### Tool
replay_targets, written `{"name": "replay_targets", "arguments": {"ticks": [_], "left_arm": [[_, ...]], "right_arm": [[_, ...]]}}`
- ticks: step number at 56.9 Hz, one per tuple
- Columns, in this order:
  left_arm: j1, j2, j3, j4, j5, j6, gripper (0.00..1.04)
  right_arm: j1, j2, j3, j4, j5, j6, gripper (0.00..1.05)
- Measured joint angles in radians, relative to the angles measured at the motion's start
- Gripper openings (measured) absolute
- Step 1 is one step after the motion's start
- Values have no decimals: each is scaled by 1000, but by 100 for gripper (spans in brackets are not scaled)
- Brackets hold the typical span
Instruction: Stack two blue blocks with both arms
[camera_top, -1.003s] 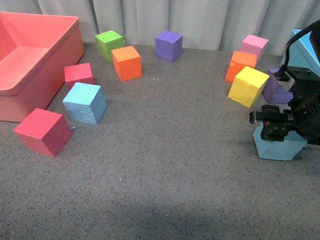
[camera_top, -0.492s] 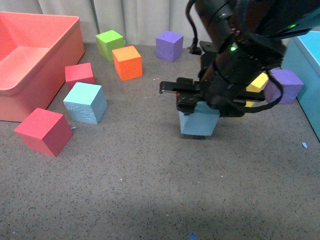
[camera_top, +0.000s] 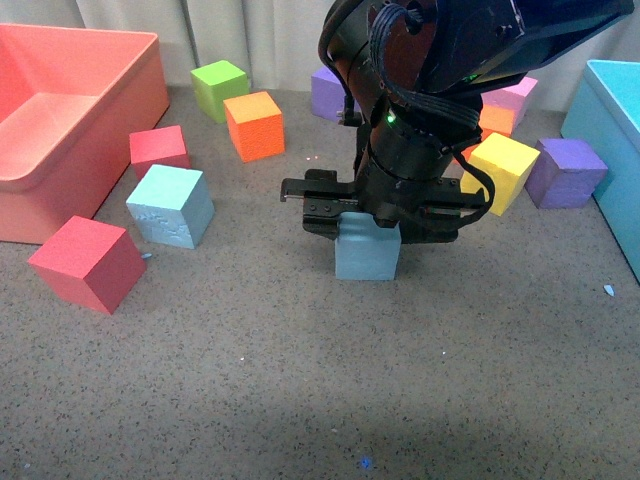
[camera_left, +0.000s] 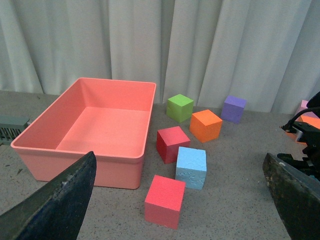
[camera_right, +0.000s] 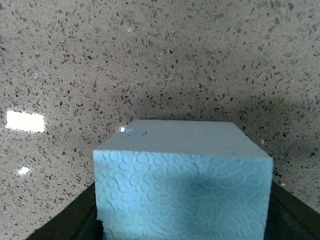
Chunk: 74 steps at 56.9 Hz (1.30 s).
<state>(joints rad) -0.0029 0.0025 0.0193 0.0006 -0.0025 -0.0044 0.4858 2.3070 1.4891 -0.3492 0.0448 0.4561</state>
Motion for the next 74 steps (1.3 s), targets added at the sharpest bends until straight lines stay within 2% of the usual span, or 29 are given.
{"name": "replay_targets", "arguments": {"ticks": [6, 19, 21, 25, 26, 32, 34, 38, 41, 45, 47, 50, 74], "left_arm": [[0, 0, 0, 0, 0, 0, 98], [0, 0, 0, 0, 0, 0, 98], [0, 0, 0, 0, 0, 0, 98], [0, 0, 0, 0, 1, 0, 98], [0, 0, 0, 0, 3, 0, 98], [0, 0, 0, 0, -1, 0, 98], [0, -1, 0, 0, -1, 0, 98], [0, 0, 0, 0, 0, 0, 98], [0, 0, 0, 0, 1, 0, 98], [0, 0, 0, 0, 1, 0, 98], [0, 0, 0, 0, 1, 0, 98], [0, 0, 0, 0, 1, 0, 98], [0, 0, 0, 0, 0, 0, 98]], "right_arm": [[0, -87, -88, 79, -11, -9, 96], [-5, -272, -180, 163, 0, -25, 95], [-2, -277, -219, 274, 70, -52, 92], [-6, -294, -372, 604, 269, -189, 81], [-13, -301, -449, 735, 320, -240, 77], [-60, -333, -705, 1170, 347, -364, 62], [-95, -384, -824, 1424, 330, -400, 52], [-142, -517, -926, 1577, 294, -429, 38], [-162, -570, -964, 1595, 282, -435, 31], [-198, -645, -1051, 1599, 251, -444, 18], [-216, -692, -1101, 1549, 230, -448, 9], [-230, -735, -1140, 1529, 205, -452, 1], [-353, -1101, -1362, 1409, 85, -456, 1]]}}
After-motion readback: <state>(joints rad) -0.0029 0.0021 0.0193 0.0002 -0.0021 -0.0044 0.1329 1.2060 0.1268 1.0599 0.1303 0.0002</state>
